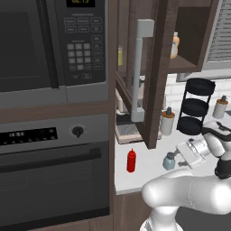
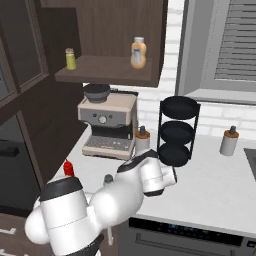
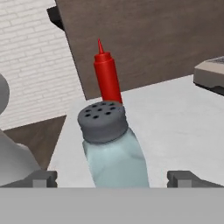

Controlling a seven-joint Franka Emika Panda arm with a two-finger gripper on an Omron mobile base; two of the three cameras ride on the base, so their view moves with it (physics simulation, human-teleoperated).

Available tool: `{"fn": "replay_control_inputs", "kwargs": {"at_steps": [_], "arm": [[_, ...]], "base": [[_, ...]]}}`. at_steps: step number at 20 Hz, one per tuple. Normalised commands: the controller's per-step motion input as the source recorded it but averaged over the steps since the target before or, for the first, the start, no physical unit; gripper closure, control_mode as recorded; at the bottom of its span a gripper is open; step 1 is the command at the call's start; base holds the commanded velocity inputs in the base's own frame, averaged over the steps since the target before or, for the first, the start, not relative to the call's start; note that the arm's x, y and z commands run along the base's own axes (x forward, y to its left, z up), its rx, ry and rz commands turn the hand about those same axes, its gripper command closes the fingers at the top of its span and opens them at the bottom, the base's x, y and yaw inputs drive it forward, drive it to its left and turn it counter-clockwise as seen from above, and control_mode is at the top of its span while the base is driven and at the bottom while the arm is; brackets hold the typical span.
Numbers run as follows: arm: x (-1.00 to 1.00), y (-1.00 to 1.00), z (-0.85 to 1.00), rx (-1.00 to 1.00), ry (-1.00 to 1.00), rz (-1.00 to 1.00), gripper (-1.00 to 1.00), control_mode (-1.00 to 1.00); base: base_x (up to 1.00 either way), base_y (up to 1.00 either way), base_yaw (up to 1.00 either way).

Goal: Put the shaker and condiment bottle from the counter next to their counterparts in the cabinet.

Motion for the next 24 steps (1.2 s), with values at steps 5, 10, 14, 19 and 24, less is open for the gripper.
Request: {"fn": "replay_control_inputs", "kwargs": {"at_steps": [5,10,14,19,24], "arm": [[0.14,0.06,-0.18,0.08,0.0,0.12,-1.0,-1.0],[0.12,0.16,-0.21,0.06,0.01,0.12,-1.0,-1.0],[0.08,0.26,-0.29,0.03,0.04,0.1,1.0,-1.0],[0.06,0.14,-0.11,0.05,0.05,0.07,1.0,-1.0],[0.04,0.24,0.15,0.02,0.0,-0.14,1.0,-1.0]], "base": [[0.0,0.0,0.0],[0.0,0.0,0.0],[0.0,0.0,0.0],[0.0,0.0,0.0],[0.0,0.0,0.0]]}}
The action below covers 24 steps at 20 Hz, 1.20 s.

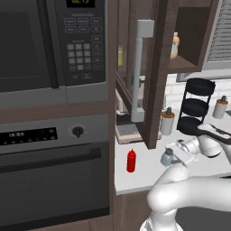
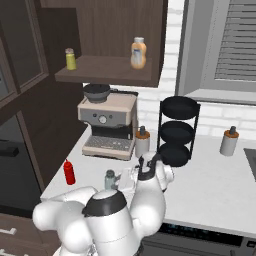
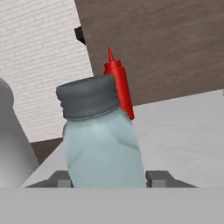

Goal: Put the shaker and condiment bottle from the counter next to their counterparts in the cabinet.

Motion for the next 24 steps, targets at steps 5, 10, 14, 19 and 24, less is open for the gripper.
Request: {"fn": "replay_control_inputs", "kwargs": {"at_steps": [5,10,14,19,24], "arm": [[0.21,0.26,0.63,0.0,0.04,-0.31,1.0,-1.0],[0.0,0.16,0.78,0.0,0.1,-0.37,1.0,-1.0],[-0.18,0.11,0.44,0.0,0.21,-0.21,1.0,-1.0],[-0.44,0.13,0.6,0.0,0.17,-0.09,1.0,-1.0],[-0.6,0.01,0.83,0.0,0.11,-0.15,1.0,-1.0]], "base": [[0.0,0.0,0.0],[0.0,0.0,0.0],[0.0,0.0,0.0],[0.0,0.0,0.0],[0.0,0.0,0.0]]}}
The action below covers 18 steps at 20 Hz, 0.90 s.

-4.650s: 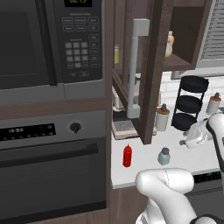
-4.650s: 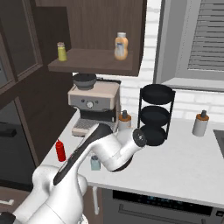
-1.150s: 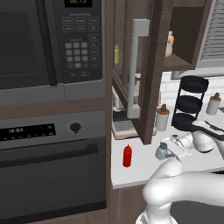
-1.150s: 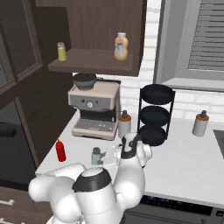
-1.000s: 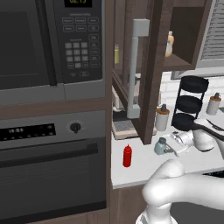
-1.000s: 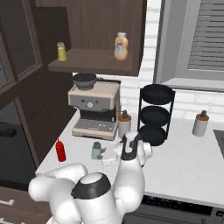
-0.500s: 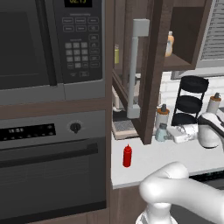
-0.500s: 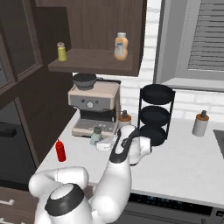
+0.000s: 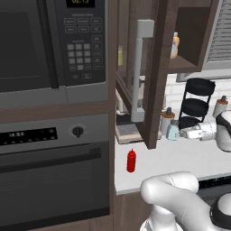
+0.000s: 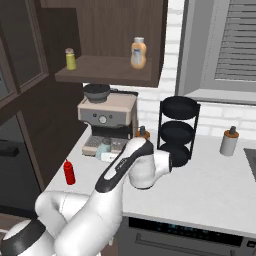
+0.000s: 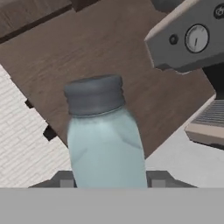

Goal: Put the shaker and condiment bottle from the counter next to their counterparts in the cabinet.

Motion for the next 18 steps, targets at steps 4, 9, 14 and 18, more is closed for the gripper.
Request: {"fn": "replay_control_inputs", "kwargs": {"at_steps": [4,9,14,18], "arm": [[-0.41,0.08,0.92,0.0,0.03,-0.22,1.0,-1.0],[0.03,0.23,0.81,-0.04,-0.01,-0.12,1.0,-1.0],[0.04,0.04,1.0,-0.02,0.03,-0.1,1.0,-1.0],[-0.02,0.0,1.0,-0.02,0.0,-0.11,1.0,-1.0]], "base": [[0.0,0.0,0.0],[0.0,0.0,0.0],[0.0,0.0,0.0],[0.0,0.0,0.0]]}}
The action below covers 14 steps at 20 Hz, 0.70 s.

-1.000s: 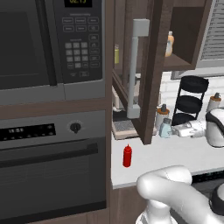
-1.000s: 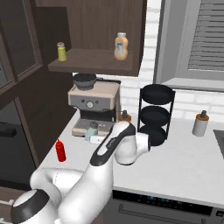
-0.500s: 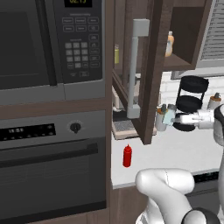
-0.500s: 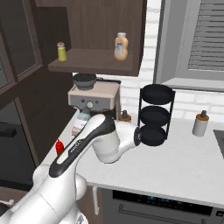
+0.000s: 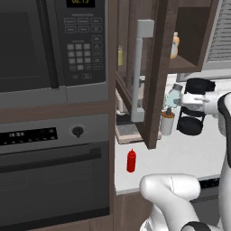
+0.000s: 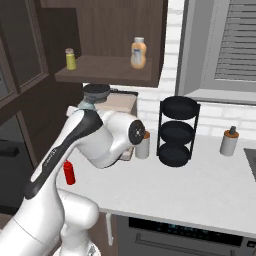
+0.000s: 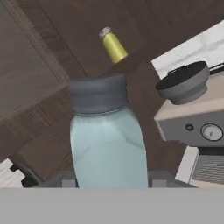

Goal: Put the shaker and condiment bottle from the counter next to their counterparts in the cabinet.

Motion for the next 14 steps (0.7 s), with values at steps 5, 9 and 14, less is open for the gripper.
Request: {"fn": "replay_control_inputs", "kwargs": {"at_steps": [5,9,14], "arm": [[0.02,0.11,0.83,-0.05,0.0,-0.06,1.0,-1.0],[0.11,0.33,0.07,-0.21,0.0,0.04,1.0,-1.0],[0.34,0.01,0.32,-0.05,0.0,0.0,1.0,-1.0]], "base": [[0.0,0.0,0.0],[0.0,0.0,0.0],[0.0,0.0,0.0]]}}
